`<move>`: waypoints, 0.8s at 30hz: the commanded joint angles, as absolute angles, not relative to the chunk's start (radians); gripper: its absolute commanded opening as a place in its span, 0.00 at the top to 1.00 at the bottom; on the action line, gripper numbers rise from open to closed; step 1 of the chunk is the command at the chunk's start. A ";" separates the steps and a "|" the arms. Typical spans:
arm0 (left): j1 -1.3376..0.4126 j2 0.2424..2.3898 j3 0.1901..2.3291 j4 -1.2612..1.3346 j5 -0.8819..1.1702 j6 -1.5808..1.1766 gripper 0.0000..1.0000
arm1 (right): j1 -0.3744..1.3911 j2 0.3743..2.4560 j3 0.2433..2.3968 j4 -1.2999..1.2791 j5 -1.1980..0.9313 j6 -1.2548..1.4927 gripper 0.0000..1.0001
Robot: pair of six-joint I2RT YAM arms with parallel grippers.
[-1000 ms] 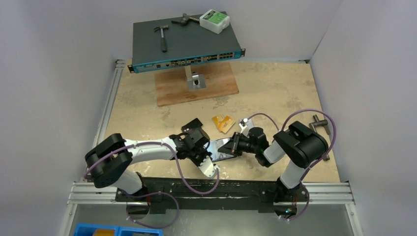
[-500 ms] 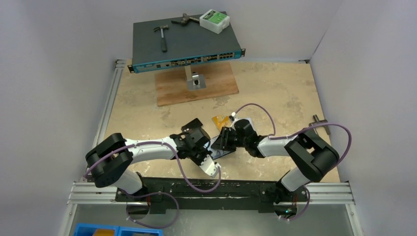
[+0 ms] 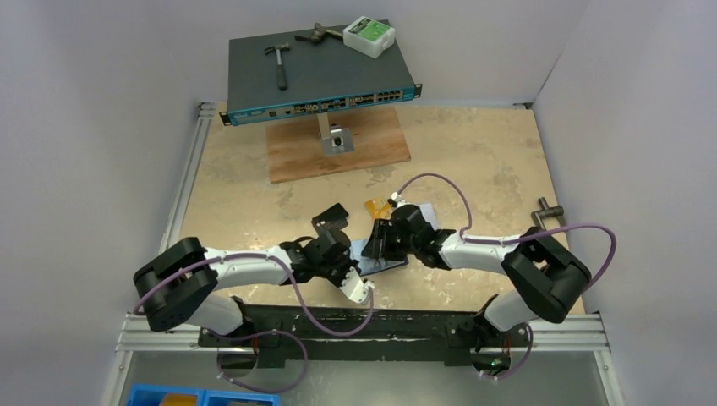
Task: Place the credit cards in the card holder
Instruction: Insert the credit card into the card holder.
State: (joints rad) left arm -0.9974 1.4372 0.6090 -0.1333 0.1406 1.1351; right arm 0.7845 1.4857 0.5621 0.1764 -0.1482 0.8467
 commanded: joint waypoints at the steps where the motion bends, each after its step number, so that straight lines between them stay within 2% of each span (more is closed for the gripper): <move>1: -0.999 1.327 0.480 0.052 0.154 1.125 1.00 | 0.834 1.539 0.602 -0.052 -0.033 0.807 0.49; 5: -0.999 1.256 0.398 0.136 0.233 1.160 1.00 | 0.863 1.550 0.645 -0.123 0.007 0.810 0.49; 11: -0.998 1.251 0.355 0.294 0.240 1.164 1.00 | 0.875 1.528 0.673 -0.176 0.025 0.807 0.47; 19: -0.977 1.258 0.369 0.310 0.268 1.217 1.00 | 0.875 1.505 0.738 -0.251 0.021 0.766 0.43; 24: -0.965 1.296 0.412 0.319 0.283 1.203 1.00 | 0.876 1.500 0.703 -0.190 -0.006 0.789 0.39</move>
State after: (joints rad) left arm -0.9752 1.2732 0.3630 0.2687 0.2333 1.1954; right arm 0.8703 1.5028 0.7204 -0.1417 -0.0170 0.7975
